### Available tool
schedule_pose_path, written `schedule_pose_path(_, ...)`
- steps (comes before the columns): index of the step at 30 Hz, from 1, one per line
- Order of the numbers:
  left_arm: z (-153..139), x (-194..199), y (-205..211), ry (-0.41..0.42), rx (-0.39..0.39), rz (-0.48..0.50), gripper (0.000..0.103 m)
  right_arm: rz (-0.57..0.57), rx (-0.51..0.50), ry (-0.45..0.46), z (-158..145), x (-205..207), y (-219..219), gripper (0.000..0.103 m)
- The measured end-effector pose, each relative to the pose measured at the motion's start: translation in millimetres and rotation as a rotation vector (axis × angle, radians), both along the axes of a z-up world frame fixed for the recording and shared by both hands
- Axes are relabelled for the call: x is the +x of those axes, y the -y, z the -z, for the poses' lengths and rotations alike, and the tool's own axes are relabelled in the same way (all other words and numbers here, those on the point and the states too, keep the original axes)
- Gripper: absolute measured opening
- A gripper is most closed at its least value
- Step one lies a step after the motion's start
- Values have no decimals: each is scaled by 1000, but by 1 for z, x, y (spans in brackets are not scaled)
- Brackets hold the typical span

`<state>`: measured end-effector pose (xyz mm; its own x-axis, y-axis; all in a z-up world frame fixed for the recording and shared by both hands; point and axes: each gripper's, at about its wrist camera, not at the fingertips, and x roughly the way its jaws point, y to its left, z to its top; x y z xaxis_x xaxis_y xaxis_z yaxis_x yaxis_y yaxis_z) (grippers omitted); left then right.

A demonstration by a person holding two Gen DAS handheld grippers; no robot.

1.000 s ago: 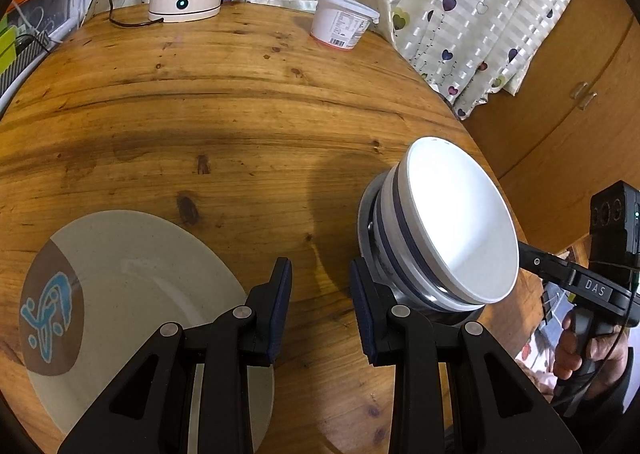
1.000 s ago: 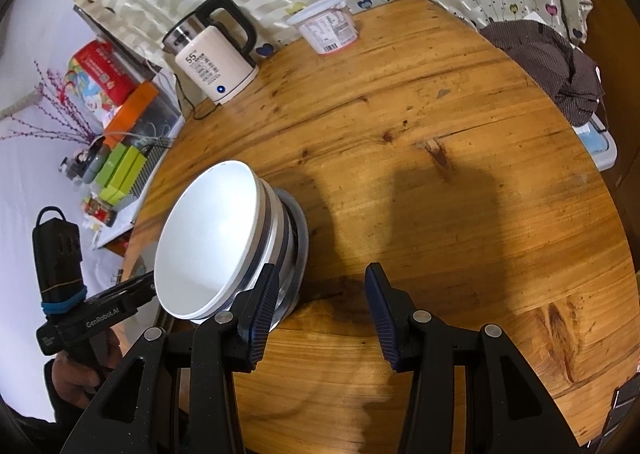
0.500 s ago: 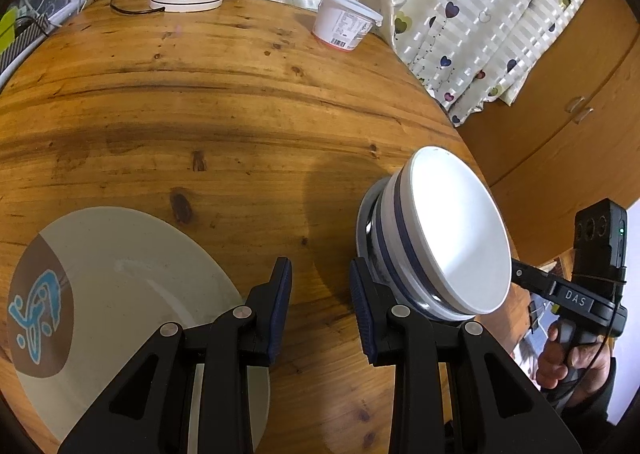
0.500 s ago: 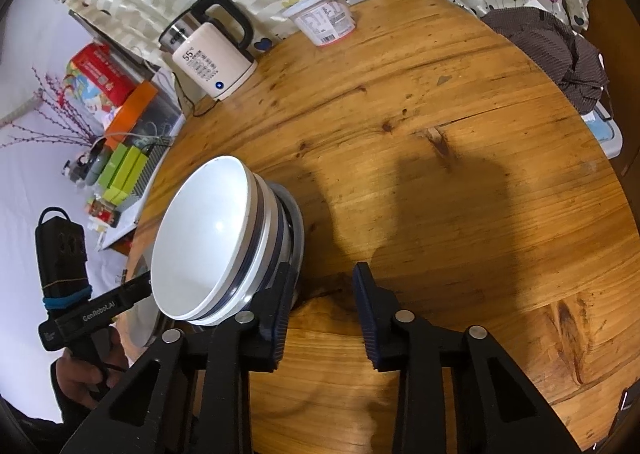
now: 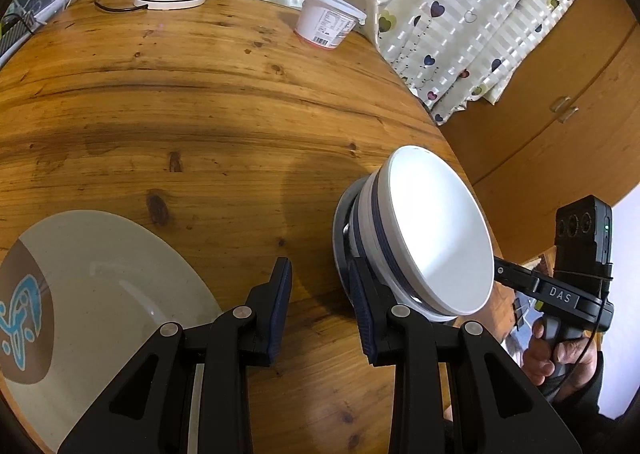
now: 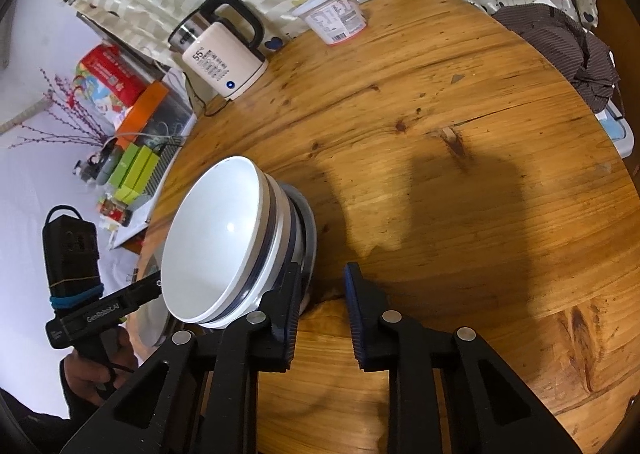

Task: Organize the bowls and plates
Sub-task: 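Carry the tilted bowl stack with the right gripper toward the plate stack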

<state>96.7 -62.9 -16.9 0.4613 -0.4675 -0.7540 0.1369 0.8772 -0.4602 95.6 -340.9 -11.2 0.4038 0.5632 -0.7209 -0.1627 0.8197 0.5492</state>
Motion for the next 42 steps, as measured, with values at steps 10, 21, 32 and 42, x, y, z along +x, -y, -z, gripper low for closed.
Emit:
schedule_pose_path(10, 4, 2, -4, -8, -46, 15, 28, -11, 77, -13, 3, 2, 1, 8)
schedule_pose_path(21, 11, 3, -11, -38, -156, 35, 22, -3, 110, -17, 4, 1, 5, 8)
schedule_pose_path(32, 9, 3, -8, -30, -186, 58, 6, -2, 95, -15, 4, 1, 5, 7)
schedule_pose_path(42, 6, 0, -8, -20, -183, 53, 6, -10, 85, -10, -3, 1, -1, 7)
